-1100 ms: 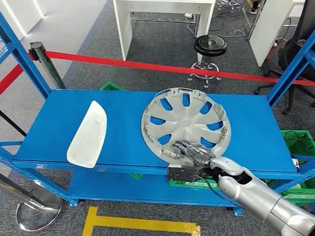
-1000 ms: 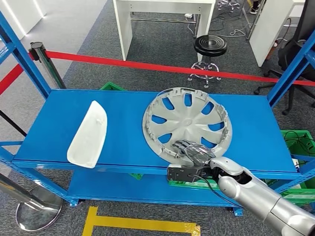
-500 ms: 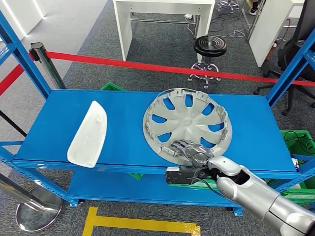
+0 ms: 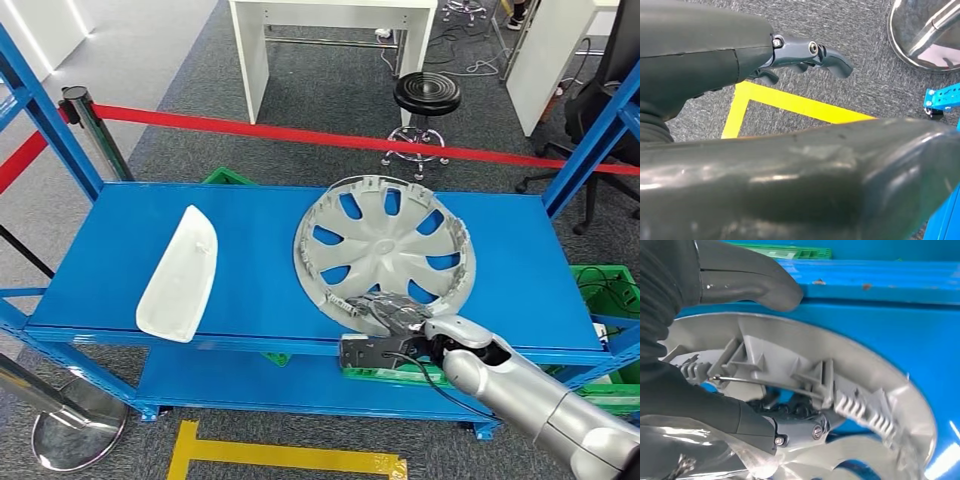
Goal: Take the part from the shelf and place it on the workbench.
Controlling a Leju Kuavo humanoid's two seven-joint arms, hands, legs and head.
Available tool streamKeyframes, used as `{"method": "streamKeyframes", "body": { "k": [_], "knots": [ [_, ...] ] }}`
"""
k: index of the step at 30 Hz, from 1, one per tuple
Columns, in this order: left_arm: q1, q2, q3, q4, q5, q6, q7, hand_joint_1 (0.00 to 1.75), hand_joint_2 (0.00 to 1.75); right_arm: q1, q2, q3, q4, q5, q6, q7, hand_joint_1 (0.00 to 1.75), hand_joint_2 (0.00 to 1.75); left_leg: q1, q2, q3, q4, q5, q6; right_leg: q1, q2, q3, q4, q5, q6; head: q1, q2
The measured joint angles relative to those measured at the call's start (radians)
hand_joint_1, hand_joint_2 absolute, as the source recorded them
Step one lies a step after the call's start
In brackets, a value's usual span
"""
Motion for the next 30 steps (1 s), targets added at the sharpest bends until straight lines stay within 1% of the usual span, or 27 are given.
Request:
{"method": "streamKeyframes", "body": {
  "k": [12,18,23,26,30],
  "knots": [
    [0.0,0.001,0.002,0.0,0.0,0.001,-0.004,0.0,0.0,0.003,0.001,-0.011,0.001,-0.023,-0.013,0.003,1.75,1.75,0.0,0.0,-0.002,0.0,0.0,0.0,0.0,-0.003,0.002,0.0,-0.001,0.0,0.0,0.0],
    [0.0,-0.001,0.007,0.0,0.001,0.001,-0.004,0.0,0.0,0.017,0.003,-0.022,-0.002,-0.029,-0.044,0.013,1.75,1.75,0.0,0.0,-0.003,0.0,-0.001,0.001,0.0,-0.003,0.002,0.0,-0.001,0.0,0.0,0.0],
    [0.001,-0.006,0.013,-0.001,0.004,-0.008,-0.004,0.0,0.0,0.054,0.008,-0.06,-0.026,-0.025,-0.108,0.022,1.75,1.75,0.0,-0.001,-0.004,0.0,-0.001,0.002,0.0,-0.004,0.008,0.0,-0.001,0.0,0.0,0.0],
    [0.003,-0.014,0.02,-0.012,0.01,-0.018,-0.004,0.0,0.0,0.101,0.019,-0.11,-0.064,-0.026,-0.171,0.024,1.75,1.75,-0.001,-0.001,-0.005,0.0,-0.001,0.002,0.0,-0.005,0.01,0.0,-0.001,0.001,0.0,0.0],
    [0.007,-0.027,0.027,-0.032,0.013,-0.029,-0.002,0.0,0.0,0.161,0.03,-0.176,-0.117,-0.028,-0.219,0.02,1.75,1.75,-0.001,-0.001,-0.007,0.0,-0.001,0.002,0.0,-0.005,0.008,0.0,-0.001,0.001,0.0,0.0]
  ]
}}
